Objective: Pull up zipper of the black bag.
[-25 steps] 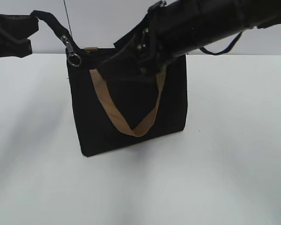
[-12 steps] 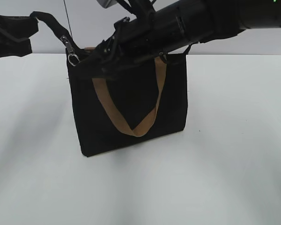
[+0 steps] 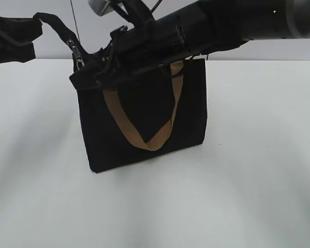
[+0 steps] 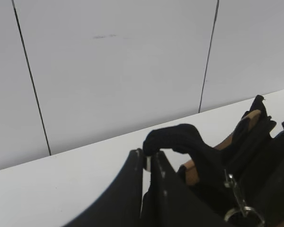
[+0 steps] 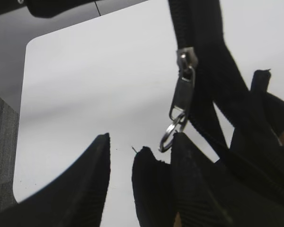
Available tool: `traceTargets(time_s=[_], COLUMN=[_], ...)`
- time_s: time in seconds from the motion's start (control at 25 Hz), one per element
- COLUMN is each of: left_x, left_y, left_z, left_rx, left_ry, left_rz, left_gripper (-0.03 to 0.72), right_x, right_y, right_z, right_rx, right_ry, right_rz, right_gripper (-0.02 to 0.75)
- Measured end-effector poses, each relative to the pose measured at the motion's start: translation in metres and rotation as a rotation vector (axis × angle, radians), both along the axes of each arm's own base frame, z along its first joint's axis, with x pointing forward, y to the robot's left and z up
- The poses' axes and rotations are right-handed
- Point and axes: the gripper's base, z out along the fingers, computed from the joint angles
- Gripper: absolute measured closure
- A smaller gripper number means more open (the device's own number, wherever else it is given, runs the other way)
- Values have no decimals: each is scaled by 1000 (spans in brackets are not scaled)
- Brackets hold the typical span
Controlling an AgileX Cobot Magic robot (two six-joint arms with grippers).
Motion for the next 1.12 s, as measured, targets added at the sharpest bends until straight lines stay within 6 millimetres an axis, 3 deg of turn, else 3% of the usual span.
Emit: traceTargets(time_s=[0.32, 0.64, 0.88, 1.12], left_x=[0, 0, 0, 0], left_y=[0, 0, 1, 4], left_z=[0, -1, -3, -9], left_rx=[0, 7, 21, 54], left_ry=[0, 8, 31, 87], left_rz=[0, 3, 14, 41], left_gripper=[687, 687, 687, 687], right_x=[4, 7, 7, 10], right_y=[5, 5, 5, -2], right_z=[-3, -1, -1, 6], right_rx=[-9, 8, 12, 28], right_ry=[-30, -23, -18, 7], right_rz=[-87, -127, -133, -169], right_gripper=[521, 556, 741, 753])
